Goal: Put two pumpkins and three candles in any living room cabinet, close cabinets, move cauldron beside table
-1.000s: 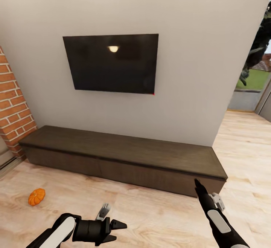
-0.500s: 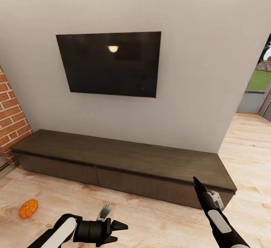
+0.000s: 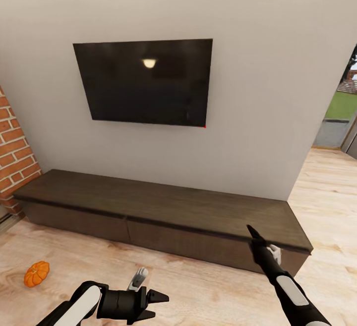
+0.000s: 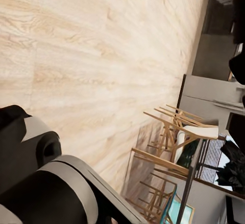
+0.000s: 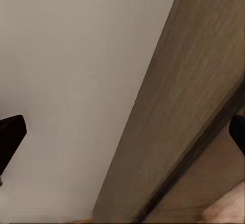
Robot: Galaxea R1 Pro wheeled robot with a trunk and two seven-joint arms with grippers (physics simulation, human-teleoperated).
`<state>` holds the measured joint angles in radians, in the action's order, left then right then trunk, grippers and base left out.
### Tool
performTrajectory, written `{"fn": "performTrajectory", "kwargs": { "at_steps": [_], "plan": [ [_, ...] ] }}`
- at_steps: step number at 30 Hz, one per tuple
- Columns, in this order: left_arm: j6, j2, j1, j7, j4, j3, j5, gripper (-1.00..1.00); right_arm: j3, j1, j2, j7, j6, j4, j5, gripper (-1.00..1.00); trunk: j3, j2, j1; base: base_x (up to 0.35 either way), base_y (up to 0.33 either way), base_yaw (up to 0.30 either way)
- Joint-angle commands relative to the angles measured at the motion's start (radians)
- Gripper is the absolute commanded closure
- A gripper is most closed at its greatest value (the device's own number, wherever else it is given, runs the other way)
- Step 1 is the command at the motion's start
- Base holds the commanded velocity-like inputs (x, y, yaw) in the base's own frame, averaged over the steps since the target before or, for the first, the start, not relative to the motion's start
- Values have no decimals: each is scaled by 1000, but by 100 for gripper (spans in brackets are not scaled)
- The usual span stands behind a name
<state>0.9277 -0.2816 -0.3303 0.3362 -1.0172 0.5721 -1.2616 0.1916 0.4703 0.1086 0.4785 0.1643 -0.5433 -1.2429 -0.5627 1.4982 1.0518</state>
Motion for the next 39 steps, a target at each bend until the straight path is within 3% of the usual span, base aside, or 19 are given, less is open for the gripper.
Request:
{"fn": "performTrajectory", "kwargs": {
  "at_steps": [1, 7, 15, 39],
  "plan": [
    [0, -1, -1, 7, 0, 2, 4, -100, 4, 1, 0, 17, 33, 0, -12, -100, -4, 8, 4, 0, 0, 0],
    [0, -1, -1, 32, 0, 8, 5, -100, 8, 1, -1, 35, 75, 0, -21, -100, -23, 50, 27, 0, 0, 0],
    [0, -1, -1, 57, 0, 9, 8, -100, 6, 1, 0, 30, 85, 0, -89, -100, -48, 106, 58, 0, 0, 0],
    [0, -1, -1, 58, 0, 20, 10, -100, 8, 1, -1, 36, 34, 3, -95, -100, -123, 274, 150, 0, 0, 0]
  ]
}}
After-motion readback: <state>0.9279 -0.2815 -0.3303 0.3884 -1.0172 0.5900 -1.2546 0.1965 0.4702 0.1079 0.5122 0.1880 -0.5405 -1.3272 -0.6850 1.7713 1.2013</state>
